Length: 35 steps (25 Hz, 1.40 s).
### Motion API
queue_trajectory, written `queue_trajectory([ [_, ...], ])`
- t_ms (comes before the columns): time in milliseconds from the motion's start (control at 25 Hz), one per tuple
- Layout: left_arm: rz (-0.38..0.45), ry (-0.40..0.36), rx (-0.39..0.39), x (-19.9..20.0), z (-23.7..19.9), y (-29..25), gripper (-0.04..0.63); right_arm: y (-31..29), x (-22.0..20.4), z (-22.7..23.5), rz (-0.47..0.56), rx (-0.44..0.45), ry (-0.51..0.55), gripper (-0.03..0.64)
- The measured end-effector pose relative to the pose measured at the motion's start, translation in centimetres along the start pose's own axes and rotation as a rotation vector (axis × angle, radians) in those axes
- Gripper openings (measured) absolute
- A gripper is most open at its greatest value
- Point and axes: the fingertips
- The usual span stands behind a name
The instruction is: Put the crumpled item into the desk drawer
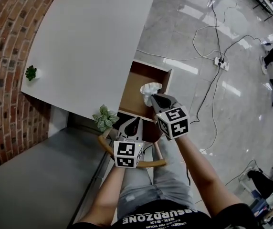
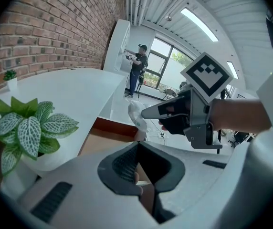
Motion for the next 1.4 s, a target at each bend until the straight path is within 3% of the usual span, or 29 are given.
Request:
queue_trajectory([
  [1400,-0.003,0.111,0.096,-2.7,-2.1,-1.1,0.005,-4.2,-3.1,-1.9,-0.181,0.121,0.196,0.000],
])
Point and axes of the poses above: the fingertips, and each gripper's own axes: y backward along the fingers, z to its right, x out of its top, and after that the axes turned 2 degrees about x, right-handed
